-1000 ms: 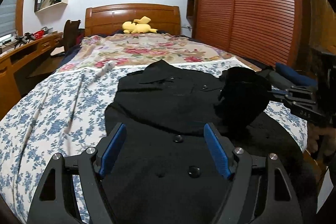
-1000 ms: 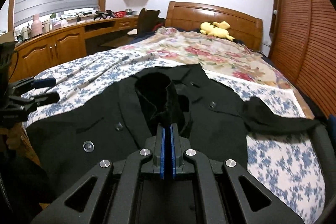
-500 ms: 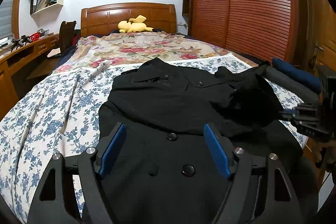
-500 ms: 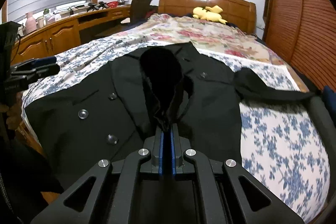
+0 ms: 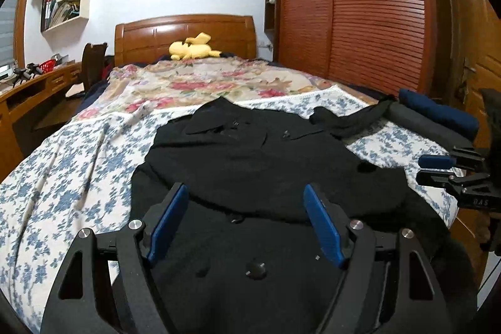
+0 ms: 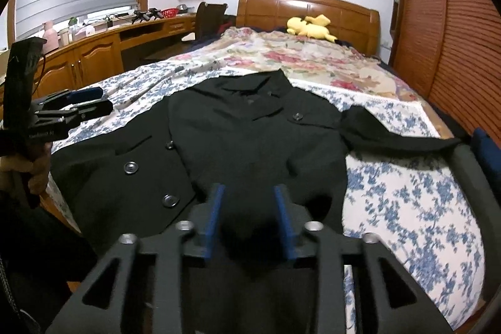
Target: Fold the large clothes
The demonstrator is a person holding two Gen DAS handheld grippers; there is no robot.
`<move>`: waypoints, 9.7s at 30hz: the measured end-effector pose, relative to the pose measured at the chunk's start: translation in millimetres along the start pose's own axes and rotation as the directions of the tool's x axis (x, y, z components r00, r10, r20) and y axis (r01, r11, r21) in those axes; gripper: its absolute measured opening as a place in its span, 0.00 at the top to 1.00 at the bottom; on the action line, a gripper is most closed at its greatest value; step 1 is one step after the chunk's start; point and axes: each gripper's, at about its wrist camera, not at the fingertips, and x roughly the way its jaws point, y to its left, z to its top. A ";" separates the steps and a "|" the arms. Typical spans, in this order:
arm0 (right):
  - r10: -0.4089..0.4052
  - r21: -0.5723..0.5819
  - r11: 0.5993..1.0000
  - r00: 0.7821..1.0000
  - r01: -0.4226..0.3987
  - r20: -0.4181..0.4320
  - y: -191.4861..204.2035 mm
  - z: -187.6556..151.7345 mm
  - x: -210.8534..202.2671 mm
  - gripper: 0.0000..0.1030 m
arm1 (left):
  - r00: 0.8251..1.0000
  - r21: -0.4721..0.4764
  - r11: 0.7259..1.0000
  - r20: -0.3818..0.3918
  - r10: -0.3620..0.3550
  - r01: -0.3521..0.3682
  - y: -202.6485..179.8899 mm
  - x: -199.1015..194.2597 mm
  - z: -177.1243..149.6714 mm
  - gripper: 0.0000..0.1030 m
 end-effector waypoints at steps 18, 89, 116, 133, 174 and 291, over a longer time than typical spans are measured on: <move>0.066 0.008 0.998 0.964 -0.067 -0.259 -25.2 -43.2 88.5 0.58 | 0.991 0.024 0.995 -0.093 -0.094 0.097 -54.3 53.1 16.1 0.17; 0.014 0.057 0.998 0.998 -0.018 0.064 -115.3 136.8 129.8 0.97 | 0.985 0.076 0.989 -0.130 -0.113 0.123 -41.1 127.7 26.3 0.17; -0.102 0.040 0.994 0.990 0.106 -0.096 -54.9 99.0 134.9 0.48 | 0.993 0.038 0.997 -0.097 -0.062 0.066 3.8 98.3 21.1 0.17; -0.143 0.201 0.955 0.933 0.217 -0.331 -99.9 94.8 245.0 0.39 | 0.993 0.048 0.997 -0.105 -0.050 0.055 7.1 97.9 18.5 0.17; 0.221 -0.104 0.969 0.974 -0.224 -0.039 110.2 122.5 42.5 0.56 | 0.994 -0.008 0.995 -0.024 0.103 -0.103 96.2 7.6 -10.3 0.17; 0.137 0.147 0.983 0.969 -0.107 -0.208 -15.2 -120.9 91.6 0.45 | 0.939 -0.115 0.978 -0.318 0.128 -0.173 114.2 -53.3 -125.8 0.43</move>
